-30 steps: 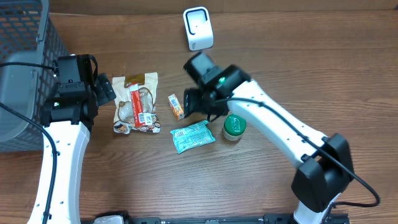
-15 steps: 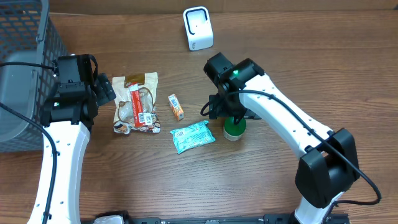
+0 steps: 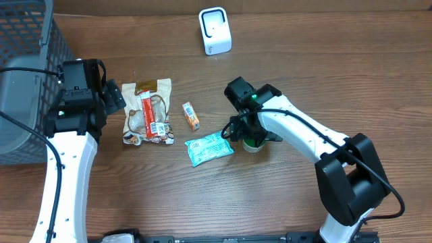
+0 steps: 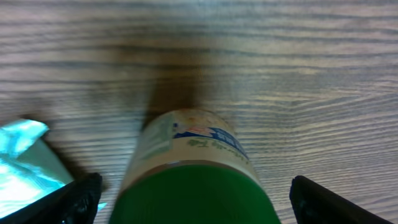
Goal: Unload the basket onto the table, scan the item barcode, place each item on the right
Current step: 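Lower the right gripper onto the green-lidded jar and grasp it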
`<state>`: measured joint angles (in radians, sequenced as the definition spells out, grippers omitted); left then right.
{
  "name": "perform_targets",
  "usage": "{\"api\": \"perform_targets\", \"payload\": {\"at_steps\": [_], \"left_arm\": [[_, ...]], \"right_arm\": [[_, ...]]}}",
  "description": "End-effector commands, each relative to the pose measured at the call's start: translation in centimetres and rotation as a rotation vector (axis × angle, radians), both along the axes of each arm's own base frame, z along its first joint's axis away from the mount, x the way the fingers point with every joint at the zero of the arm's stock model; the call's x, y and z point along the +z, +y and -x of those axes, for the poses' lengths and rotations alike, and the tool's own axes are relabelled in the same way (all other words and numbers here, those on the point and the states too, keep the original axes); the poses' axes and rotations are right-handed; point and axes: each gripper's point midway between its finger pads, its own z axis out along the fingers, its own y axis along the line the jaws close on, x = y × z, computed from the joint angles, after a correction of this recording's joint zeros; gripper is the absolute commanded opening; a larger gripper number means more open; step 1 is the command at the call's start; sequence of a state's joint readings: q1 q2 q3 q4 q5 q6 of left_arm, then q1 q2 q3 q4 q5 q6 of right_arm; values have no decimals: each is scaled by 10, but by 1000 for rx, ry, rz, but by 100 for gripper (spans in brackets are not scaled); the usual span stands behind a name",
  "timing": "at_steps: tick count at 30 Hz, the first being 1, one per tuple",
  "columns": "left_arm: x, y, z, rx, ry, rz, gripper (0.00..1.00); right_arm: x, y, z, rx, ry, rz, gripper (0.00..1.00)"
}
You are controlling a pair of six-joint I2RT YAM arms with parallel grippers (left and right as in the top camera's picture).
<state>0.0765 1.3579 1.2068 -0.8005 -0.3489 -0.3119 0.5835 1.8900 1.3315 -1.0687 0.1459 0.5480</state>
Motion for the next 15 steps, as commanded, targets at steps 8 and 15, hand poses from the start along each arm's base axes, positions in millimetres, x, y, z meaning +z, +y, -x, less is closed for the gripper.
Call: {"api": "perform_targets", "payload": {"at_steps": [8, 15], "left_arm": [[5, 1, -2, 4, -8, -15, 100], [5, 1, -2, 4, -8, -15, 100]], "right_arm": [[-5, 9, -12, 2, -70, -44, 64], [-3, 30, -25, 8, -113, -144, 77]]}}
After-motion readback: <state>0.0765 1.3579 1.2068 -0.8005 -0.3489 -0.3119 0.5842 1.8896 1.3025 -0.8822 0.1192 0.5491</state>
